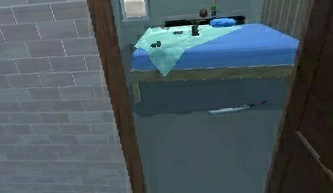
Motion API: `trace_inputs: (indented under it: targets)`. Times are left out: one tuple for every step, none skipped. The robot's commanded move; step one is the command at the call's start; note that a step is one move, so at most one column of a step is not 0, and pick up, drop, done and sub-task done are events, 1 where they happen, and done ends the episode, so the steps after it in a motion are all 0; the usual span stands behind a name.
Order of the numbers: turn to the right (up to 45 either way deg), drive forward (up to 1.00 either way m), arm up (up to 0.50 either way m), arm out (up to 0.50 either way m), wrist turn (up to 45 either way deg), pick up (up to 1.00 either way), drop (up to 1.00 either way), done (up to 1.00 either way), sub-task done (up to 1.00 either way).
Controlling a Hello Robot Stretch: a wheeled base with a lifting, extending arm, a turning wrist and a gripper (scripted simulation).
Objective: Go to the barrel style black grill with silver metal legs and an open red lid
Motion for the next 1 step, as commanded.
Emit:
trace_inputs:
  targets:
    - [0.0,0.75,0.0,0.0,0.0,0.0,0.0,0.0,0.0]
